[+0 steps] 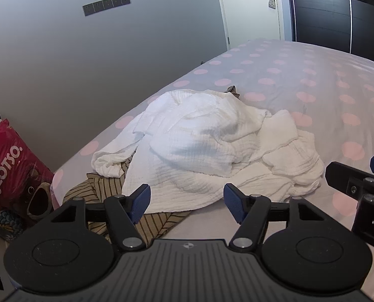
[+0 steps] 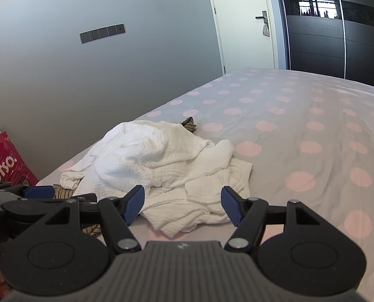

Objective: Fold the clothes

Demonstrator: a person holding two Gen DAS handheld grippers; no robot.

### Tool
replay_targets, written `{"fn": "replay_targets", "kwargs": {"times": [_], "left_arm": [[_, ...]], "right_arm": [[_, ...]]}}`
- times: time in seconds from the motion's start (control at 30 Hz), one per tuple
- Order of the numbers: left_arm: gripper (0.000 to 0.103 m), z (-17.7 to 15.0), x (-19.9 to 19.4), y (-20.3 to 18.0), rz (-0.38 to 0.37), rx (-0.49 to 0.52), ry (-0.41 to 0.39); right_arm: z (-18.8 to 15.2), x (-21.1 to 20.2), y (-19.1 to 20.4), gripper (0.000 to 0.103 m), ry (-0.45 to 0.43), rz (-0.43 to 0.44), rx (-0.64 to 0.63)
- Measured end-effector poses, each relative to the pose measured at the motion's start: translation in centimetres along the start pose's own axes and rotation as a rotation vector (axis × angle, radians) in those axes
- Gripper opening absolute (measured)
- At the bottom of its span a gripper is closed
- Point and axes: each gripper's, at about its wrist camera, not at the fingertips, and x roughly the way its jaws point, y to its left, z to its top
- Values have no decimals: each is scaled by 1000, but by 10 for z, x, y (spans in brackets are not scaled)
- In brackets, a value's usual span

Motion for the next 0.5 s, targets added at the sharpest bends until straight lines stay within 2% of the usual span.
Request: {"fn": "replay_targets", "kwargs": {"times": [0.27, 0.5], "left_arm": [[63, -2, -3, -7, 10, 3, -19], [63, 0, -4, 0, -10, 0, -19]], "right_arm": [[-1, 2, 4, 70, 4, -5, -5], [-1, -6, -1, 71, -2, 10, 1]]}}
